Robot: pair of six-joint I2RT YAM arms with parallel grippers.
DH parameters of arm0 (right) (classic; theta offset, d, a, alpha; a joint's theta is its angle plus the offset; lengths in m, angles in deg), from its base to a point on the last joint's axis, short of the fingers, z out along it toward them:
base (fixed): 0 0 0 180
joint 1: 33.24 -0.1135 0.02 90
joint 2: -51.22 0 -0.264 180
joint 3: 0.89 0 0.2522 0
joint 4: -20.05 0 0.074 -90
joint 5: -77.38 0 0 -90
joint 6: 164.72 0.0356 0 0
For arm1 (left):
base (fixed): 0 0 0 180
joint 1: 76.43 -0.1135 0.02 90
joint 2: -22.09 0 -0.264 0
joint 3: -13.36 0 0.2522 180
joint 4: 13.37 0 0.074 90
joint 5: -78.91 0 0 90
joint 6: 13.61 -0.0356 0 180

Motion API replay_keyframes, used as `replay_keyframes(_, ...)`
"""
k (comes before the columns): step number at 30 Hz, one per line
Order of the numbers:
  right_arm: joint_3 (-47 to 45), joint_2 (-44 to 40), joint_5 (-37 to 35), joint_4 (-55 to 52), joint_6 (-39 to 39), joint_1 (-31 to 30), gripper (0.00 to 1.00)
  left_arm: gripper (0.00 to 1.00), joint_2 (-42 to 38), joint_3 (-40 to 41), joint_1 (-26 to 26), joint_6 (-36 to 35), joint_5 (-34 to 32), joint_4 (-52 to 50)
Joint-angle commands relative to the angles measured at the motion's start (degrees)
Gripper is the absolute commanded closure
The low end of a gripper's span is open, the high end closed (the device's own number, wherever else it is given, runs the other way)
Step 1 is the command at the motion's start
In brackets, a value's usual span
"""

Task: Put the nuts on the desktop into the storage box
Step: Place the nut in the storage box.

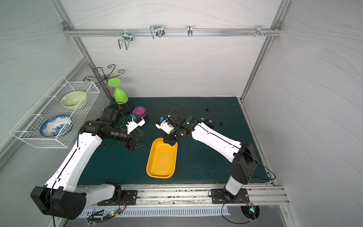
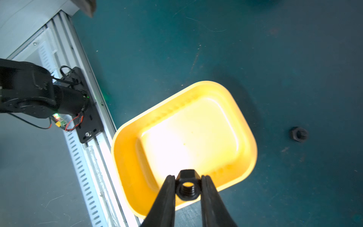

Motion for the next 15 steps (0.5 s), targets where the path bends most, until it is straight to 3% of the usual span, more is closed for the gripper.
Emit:
replay_keyframes(1, -1.3, -0.9, 2.3, 0.6, 2.6, -1.6, 0.76, 0.01, -0.6, 1.5, -1.9, -20.9, 4.6, -5.6)
replay_keyframes(3, -1.5, 0.9, 3.3, -0.1, 3.7, -2.2, 0.77, 0.01, 0.0, 2.6, -4.2, -32.6, 8.8, -10.0)
replay_keyframes(5, -1.5, 2.9, 3.2, -0.8, 4.7, -3.0, 0.77, 0.01, 0.6, 4.5, -6.9, -38.7, 13.5, -10.4)
replay_keyframes(15, -2.5, 10.3, -3.4, -2.1, 8.7, -7.6, 0.77, 0.01, 0.8, 11.3, -7.8, -41.9, 8.0, -0.7)
